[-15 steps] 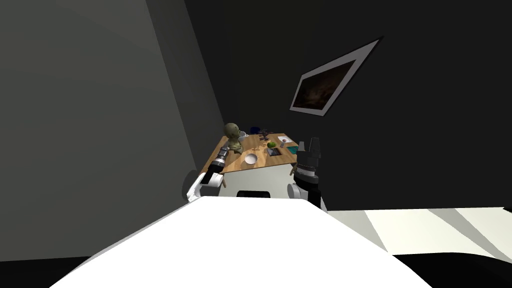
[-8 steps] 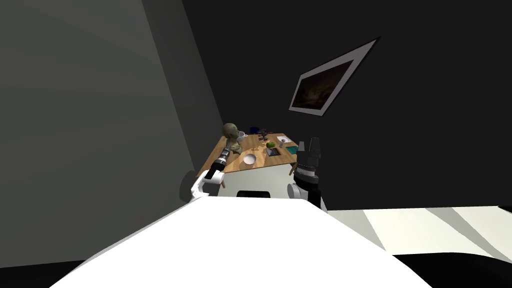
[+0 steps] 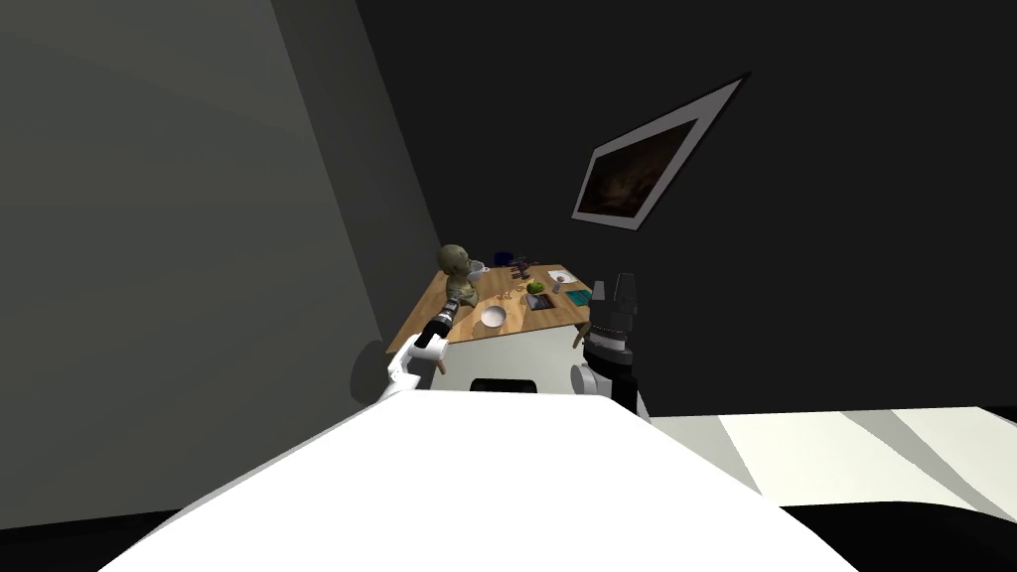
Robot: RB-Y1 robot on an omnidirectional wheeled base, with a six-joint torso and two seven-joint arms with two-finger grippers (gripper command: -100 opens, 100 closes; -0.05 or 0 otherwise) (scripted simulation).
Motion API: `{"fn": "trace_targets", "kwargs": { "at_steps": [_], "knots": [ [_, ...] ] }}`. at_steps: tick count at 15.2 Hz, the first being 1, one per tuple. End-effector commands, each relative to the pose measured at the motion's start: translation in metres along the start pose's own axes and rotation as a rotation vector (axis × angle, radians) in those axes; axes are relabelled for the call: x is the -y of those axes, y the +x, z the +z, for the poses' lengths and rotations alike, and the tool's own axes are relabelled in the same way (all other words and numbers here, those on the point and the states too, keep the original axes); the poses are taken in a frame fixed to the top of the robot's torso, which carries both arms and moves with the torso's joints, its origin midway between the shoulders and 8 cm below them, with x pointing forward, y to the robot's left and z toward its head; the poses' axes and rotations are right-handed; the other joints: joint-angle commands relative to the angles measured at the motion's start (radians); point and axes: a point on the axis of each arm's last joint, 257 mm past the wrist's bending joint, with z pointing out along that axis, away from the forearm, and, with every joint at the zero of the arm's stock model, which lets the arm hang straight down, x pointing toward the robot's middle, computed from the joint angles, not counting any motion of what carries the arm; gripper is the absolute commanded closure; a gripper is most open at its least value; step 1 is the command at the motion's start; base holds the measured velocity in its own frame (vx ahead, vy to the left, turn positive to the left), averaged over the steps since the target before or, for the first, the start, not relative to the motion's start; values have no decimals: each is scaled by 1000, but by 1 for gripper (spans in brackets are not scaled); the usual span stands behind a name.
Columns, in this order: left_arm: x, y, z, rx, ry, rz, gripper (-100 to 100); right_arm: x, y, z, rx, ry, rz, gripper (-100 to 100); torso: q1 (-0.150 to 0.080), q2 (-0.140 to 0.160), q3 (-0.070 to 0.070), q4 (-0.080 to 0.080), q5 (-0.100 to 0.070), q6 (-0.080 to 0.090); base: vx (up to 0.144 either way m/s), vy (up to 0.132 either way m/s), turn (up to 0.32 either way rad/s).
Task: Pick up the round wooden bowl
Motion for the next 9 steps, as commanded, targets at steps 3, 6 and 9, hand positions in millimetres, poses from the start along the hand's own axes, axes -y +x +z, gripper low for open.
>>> {"fn": "trace_targets", "kwargs": {
  "at_steps": [3, 6, 9],
  "knots": [
    [-24, 5, 8, -15, -89, 7, -100, 0, 0, 0, 0, 0, 0, 0, 0, 0, 0, 0, 0, 0, 7, -27, -11],
    [-42, 9, 12, -27, -154, 11, -100, 0, 0, 0, 0, 0, 0, 0, 0, 0, 0, 0, 0, 0, 7, -26, -11],
    [-60, 14, 16, -40, -220, 14, -100, 0, 0, 0, 0, 0, 0, 0, 0, 0, 0, 0, 0, 0, 10, -27, -11]
  ]
}}
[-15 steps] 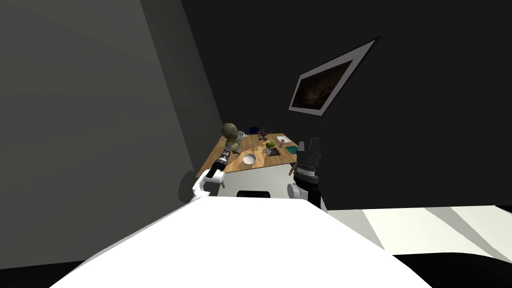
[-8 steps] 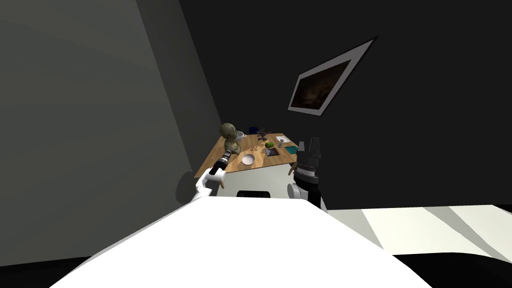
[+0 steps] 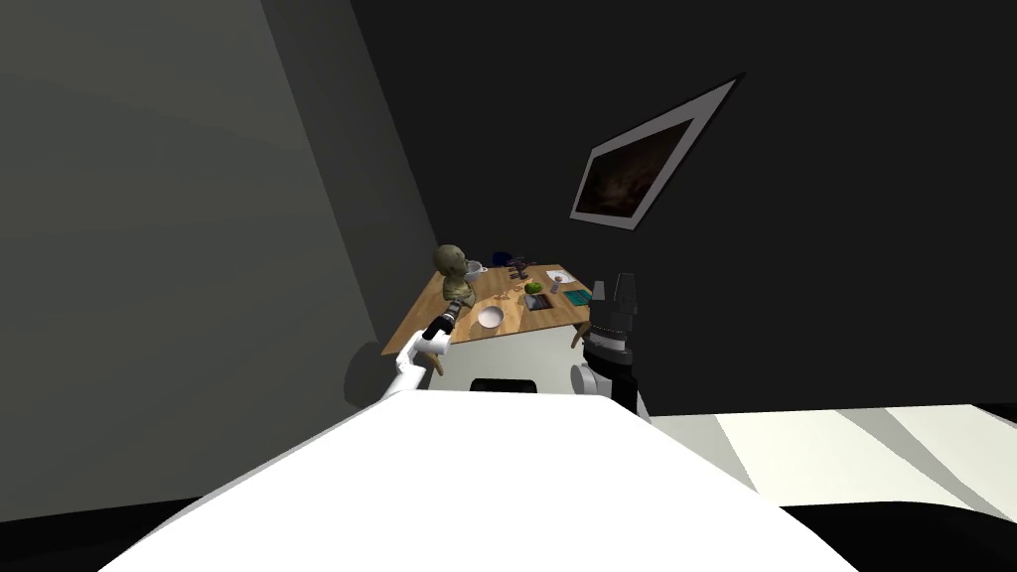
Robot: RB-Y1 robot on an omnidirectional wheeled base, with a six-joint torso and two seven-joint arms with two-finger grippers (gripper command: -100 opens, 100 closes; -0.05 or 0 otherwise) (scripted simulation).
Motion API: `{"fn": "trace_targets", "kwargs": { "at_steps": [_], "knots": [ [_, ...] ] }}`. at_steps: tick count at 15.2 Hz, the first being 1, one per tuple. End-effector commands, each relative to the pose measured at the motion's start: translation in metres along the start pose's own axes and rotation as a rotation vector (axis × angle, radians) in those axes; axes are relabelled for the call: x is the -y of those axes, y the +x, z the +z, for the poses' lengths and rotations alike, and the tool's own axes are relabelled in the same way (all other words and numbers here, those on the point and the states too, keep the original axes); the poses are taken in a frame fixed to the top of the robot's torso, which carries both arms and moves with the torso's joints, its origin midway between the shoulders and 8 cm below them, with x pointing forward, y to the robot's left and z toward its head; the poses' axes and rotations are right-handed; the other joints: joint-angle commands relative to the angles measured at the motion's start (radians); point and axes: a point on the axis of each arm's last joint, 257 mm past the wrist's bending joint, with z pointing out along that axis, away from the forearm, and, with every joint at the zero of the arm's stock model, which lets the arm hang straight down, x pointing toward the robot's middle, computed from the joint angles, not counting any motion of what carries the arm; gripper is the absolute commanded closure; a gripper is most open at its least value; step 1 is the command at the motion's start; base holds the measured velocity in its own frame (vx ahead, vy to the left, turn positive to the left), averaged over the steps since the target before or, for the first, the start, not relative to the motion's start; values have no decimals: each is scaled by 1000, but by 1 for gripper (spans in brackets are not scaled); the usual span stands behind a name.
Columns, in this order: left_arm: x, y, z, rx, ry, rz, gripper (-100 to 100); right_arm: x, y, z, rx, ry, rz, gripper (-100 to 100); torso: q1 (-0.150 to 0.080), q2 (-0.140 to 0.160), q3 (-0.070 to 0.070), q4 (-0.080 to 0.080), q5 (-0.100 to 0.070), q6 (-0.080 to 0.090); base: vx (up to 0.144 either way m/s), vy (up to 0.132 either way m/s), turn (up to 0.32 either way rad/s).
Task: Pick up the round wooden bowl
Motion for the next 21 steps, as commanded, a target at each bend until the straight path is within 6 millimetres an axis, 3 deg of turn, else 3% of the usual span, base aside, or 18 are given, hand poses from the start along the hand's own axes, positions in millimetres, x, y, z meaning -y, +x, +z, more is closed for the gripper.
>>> {"fn": "trace_targets", "kwargs": {
  "at_steps": [1, 12, 21],
  "knots": [
    [-9, 2, 2, -6, -32, 2, -100, 0, 0, 0, 0, 0, 0, 0, 0, 0, 0, 0, 0, 0, 9, -23, -5],
    [-75, 30, 20, -74, -298, 11, -100, 0, 0, 0, 0, 0, 0, 0, 0, 0, 0, 0, 0, 0, 9, -30, -13],
    [-118, 59, 17, -144, -498, 12, -100, 0, 0, 0, 0, 0, 0, 0, 0, 0, 0, 0, 0, 0, 10, -30, -12]
  ]
}}
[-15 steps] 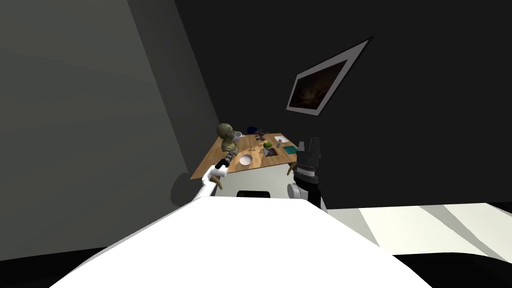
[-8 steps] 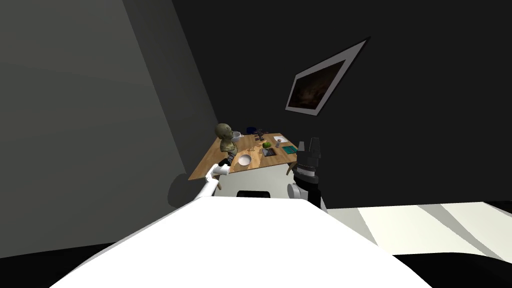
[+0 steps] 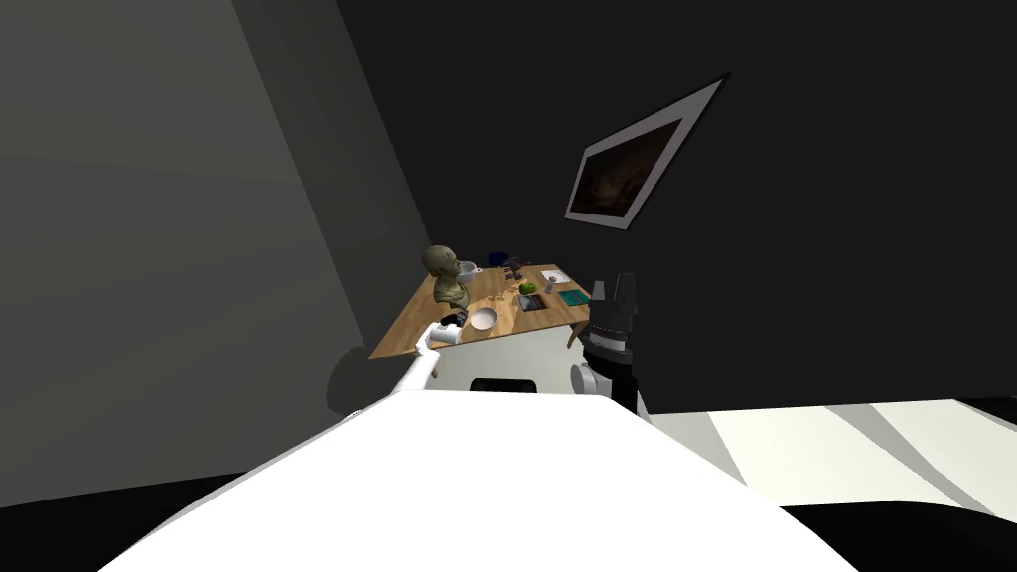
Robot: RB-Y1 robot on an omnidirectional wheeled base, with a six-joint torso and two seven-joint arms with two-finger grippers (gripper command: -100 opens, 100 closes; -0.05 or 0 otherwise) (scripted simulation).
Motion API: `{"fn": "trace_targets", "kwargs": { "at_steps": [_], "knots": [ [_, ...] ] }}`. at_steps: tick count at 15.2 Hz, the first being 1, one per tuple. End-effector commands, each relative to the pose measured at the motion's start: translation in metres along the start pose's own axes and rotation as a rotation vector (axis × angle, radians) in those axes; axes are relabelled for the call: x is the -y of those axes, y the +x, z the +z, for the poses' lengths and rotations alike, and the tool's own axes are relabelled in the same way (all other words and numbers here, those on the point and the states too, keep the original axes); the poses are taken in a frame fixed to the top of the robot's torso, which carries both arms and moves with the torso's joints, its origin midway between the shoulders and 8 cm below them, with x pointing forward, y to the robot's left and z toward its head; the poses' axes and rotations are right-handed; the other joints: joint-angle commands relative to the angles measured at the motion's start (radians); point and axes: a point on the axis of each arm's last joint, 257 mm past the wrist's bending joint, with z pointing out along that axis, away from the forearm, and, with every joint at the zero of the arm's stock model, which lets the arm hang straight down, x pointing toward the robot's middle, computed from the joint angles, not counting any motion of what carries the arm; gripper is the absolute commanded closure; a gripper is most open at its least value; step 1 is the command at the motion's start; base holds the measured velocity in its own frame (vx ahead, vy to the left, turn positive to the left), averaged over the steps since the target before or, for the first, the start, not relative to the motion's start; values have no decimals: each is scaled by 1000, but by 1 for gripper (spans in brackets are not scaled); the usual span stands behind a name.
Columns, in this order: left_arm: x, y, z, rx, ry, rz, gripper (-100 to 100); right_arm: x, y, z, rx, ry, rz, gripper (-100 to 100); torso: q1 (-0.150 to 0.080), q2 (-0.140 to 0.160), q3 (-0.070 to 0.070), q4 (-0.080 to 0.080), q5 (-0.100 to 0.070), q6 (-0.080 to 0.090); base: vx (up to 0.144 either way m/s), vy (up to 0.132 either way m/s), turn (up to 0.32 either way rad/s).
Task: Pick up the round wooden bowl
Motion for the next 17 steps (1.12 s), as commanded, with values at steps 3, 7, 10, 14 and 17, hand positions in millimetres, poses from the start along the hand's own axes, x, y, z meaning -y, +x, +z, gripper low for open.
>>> {"fn": "trace_targets", "kwargs": {
  "at_steps": [3, 7, 10, 14, 17],
  "knots": [
    [-19, 15, 6, -35, -92, 3, -100, 0, 0, 0, 0, 0, 0, 0, 0, 0, 0, 0, 0, 0, 11, -31, -12],
    [-36, 38, 9, -86, -190, 5, -100, 0, 0, 0, 0, 0, 0, 0, 0, 0, 0, 0, 0, 0, 7, -27, -13],
    [-40, 46, 9, -103, -218, 6, -100, 0, 0, 0, 0, 0, 0, 0, 0, 0, 0, 0, 0, 0, 12, -27, -9],
    [-47, 77, 7, -161, -280, 2, -100, 0, 0, 0, 0, 0, 0, 0, 1, 1, 0, 0, 0, 0, 6, -22, -9],
    [-56, 74, 12, -146, -269, 0, -100, 0, 0, 0, 0, 0, 0, 0, 2, 0, 0, 0, 0, 0, 23, -1, -17]
  ]
}}
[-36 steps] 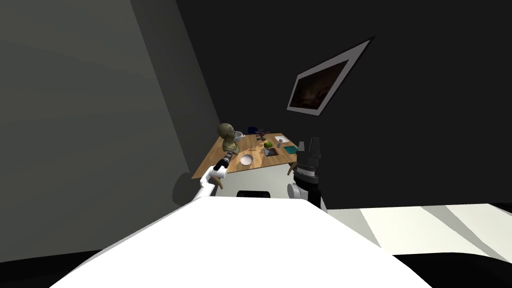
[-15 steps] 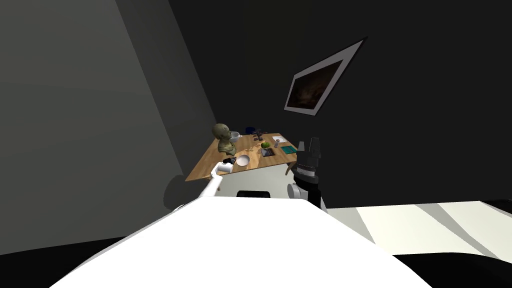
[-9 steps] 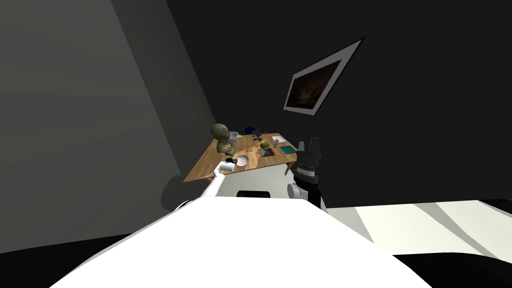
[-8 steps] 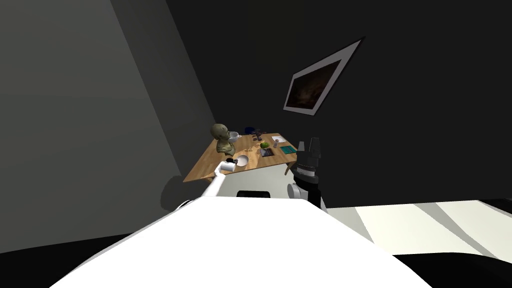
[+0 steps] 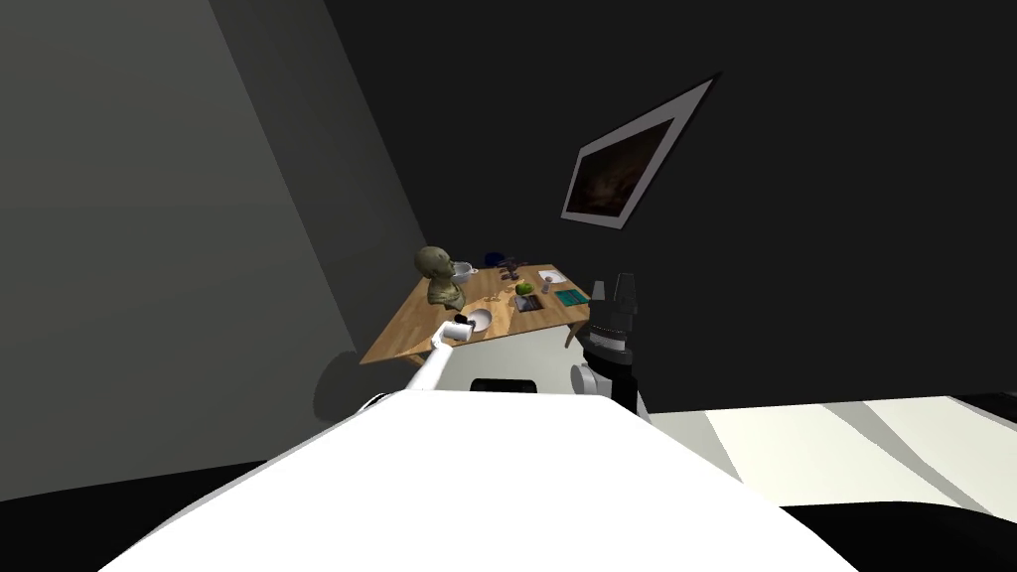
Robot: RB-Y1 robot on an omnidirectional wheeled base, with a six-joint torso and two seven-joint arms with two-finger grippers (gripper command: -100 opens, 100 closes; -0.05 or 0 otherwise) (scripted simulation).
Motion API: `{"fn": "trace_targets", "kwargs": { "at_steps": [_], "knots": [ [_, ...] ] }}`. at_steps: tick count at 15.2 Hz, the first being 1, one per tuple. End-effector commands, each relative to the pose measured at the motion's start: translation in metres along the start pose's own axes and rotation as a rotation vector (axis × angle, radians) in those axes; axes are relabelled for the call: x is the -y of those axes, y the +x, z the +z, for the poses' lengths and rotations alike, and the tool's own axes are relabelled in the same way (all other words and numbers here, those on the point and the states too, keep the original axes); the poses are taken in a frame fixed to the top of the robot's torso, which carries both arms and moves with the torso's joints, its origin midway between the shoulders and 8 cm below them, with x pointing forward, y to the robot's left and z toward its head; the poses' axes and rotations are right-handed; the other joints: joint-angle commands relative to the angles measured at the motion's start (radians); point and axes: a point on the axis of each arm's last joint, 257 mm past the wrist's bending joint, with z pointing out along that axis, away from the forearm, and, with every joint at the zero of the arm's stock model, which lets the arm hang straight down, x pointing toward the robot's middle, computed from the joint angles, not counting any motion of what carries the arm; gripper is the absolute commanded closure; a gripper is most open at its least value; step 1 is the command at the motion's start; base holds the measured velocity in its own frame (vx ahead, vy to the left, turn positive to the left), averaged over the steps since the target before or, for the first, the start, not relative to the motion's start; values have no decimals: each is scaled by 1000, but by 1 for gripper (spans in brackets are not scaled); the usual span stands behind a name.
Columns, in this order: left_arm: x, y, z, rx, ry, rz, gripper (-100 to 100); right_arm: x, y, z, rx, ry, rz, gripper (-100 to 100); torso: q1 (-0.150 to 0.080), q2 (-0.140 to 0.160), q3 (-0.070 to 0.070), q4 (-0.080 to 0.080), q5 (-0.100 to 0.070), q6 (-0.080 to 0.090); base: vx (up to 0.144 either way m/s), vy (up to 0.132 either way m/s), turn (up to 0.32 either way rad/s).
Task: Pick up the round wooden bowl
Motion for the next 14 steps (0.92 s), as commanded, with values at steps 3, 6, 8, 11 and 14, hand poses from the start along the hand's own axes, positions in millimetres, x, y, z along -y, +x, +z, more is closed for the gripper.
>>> {"fn": "trace_targets", "kwargs": {
  "at_steps": [3, 6, 8, 11, 14],
  "knots": [
    [-10, 4, 10, 2, 3, -5, -100, 0, 0, 0, 0, 0, 0, 0, 1, -1, -1, 0, 0, 0, 51, 10, -16],
    [-8, 3, 8, 2, 3, -4, 100, 0, 0, 0, 0, 0, 0, 0, 0, 0, 0, 0, 0, 0, 18, 3, -2],
    [-9, 3, 8, 2, 1, -3, 100, 0, 0, 0, 0, 0, 0, 0, 0, 1, 1, 1, 0, 0, 0, 0, 0],
    [1, 0, 0, 1, 4, 0, 100, 0, 0, 0, 0, 0, 0, 0, 0, 3, 2, 1, 0, 0, -28, -6, 20],
    [3, 0, -1, 1, 5, 1, 100, 0, 0, 0, 0, 0, 0, 0, -1, 7, 5, 2, 0, 0, -54, -11, 13]
  ]
}}
